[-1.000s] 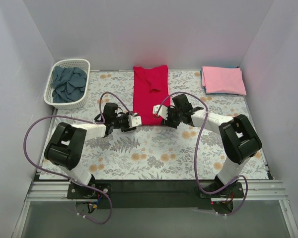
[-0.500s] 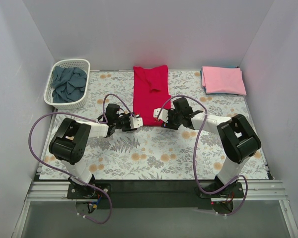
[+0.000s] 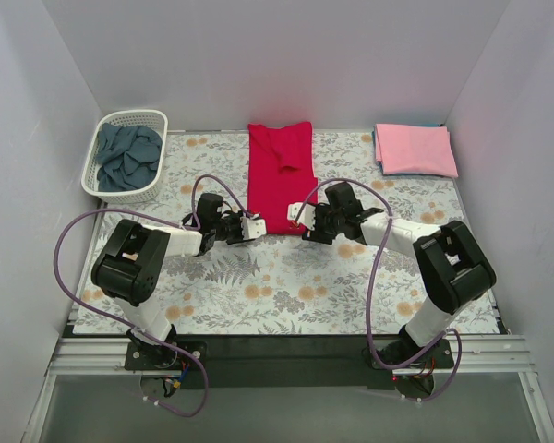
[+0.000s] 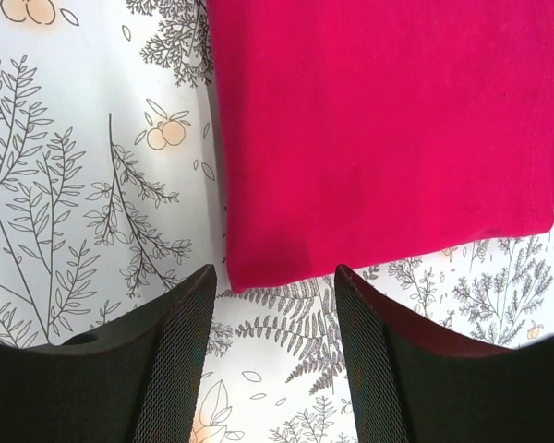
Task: Fold and stack the t-shirts
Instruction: Fold the tshirt
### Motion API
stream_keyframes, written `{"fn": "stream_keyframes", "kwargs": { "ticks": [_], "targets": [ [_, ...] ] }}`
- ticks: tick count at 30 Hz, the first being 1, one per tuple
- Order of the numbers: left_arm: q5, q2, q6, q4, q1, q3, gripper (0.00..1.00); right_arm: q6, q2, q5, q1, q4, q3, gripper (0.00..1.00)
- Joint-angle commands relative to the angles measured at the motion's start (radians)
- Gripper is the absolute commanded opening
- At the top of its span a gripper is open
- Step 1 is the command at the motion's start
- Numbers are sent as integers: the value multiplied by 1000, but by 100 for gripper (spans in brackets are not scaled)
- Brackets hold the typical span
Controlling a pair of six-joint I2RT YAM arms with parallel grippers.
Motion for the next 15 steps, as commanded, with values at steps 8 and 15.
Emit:
{"fn": "stream_keyframes", "kwargs": {
  "ticks": [8,15],
  "targets": [
    [-10,15,-5,-12,-6,10,31,0,78,-15,10,-14,48,57],
    [-19,25,-41,-38,-4,35,8,-17,129,28,10,-19,64,14]
  ]
}}
